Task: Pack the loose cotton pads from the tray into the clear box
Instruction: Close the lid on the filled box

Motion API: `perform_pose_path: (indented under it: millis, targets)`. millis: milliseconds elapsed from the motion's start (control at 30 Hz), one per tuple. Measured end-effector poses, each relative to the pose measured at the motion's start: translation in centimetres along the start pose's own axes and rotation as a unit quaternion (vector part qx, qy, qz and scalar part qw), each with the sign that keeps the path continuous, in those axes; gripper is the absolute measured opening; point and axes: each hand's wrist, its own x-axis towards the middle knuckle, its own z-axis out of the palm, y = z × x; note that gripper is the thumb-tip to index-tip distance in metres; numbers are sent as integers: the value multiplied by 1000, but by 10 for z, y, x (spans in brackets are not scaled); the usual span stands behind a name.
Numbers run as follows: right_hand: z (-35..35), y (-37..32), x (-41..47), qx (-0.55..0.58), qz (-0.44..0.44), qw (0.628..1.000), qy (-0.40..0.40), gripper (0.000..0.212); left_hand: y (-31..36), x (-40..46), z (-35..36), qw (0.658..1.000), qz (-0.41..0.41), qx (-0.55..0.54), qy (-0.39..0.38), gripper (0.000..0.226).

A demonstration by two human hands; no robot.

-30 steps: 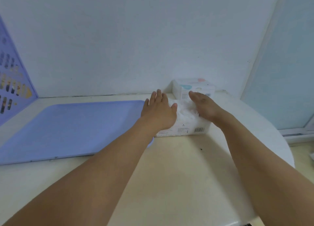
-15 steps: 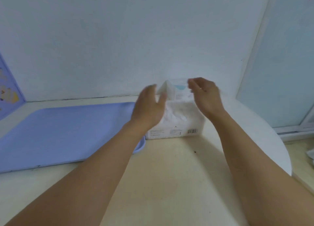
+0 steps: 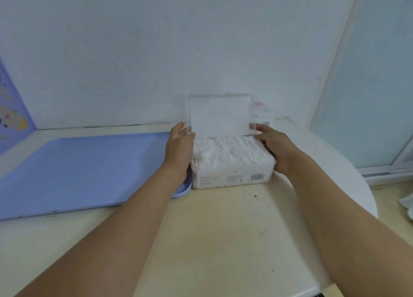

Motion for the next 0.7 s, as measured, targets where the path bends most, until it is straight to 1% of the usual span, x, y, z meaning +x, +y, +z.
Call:
perform_pose_path:
  millis: [33, 67, 133, 167, 200, 233, 267, 300, 333, 367, 400, 433, 467, 500, 533, 600, 700]
  targets:
    - [2, 0, -2, 16, -20, 1000, 1, 33, 3, -7, 3, 1000, 7, -8, -5, 36]
    - [5, 2, -2, 48, -43, 998, -5, 32, 6, -14, 5, 1000, 8, -16, -14, 36]
    - [6, 1, -6, 155, -70, 985, -37, 38, 9, -20, 7, 997, 11, -62, -48, 63]
    - [6, 1, -6, 199, -71, 976, -56, 45, 11, -19, 4, 994, 16, -87, -63, 70]
    - [2, 0, -5, 212, -72, 972, -65, 54, 14, -21, 3, 992, 12, -91, -83, 71]
    - [0, -1, -3, 191, -73, 976, -72, 63, 17, -21, -1, 992, 6, -79, -102, 66]
    - [-2, -2, -2, 143, -71, 984, -79, 70, 19, -19, -4, 991, 8, -38, -130, 56]
    - [-2, -4, -2, 65, -69, 992, -86, 71, 20, -16, -8, 986, 28, 39, -158, 46]
    - [-4, -4, -2, -30, -73, 992, -94, 66, 24, -15, -12, 970, 53, 132, -195, 43]
    - [-5, -5, -4, -121, -89, 984, -100, 57, 29, -15, -16, 945, 74, 220, -230, 47]
    - [-7, -6, -5, -185, -110, 970, -110, 46, 34, -17, -19, 916, 92, 294, -256, 56]
    - [-10, -7, -6, -222, -123, 959, -129, 38, 39, -20, -20, 886, 106, 359, -274, 63]
    - [-14, -7, -6, -245, -123, 949, -153, 38, 44, -23, -21, 858, 111, 413, -284, 66]
    - [-16, -8, -7, -264, -115, 941, -176, 45, 47, -26, -21, 833, 107, 456, -293, 67]
    - [-16, -9, -7, -285, -109, 934, -188, 51, 48, -28, -20, 815, 101, 487, -299, 68]
    - [-13, -11, -7, -321, -112, 922, -187, 58, 46, -30, -19, 797, 102, 517, -296, 67]
    - [-5, -15, -11, -368, -131, 909, -145, 59, 43, -31, -14, 801, 103, 517, -284, 65]
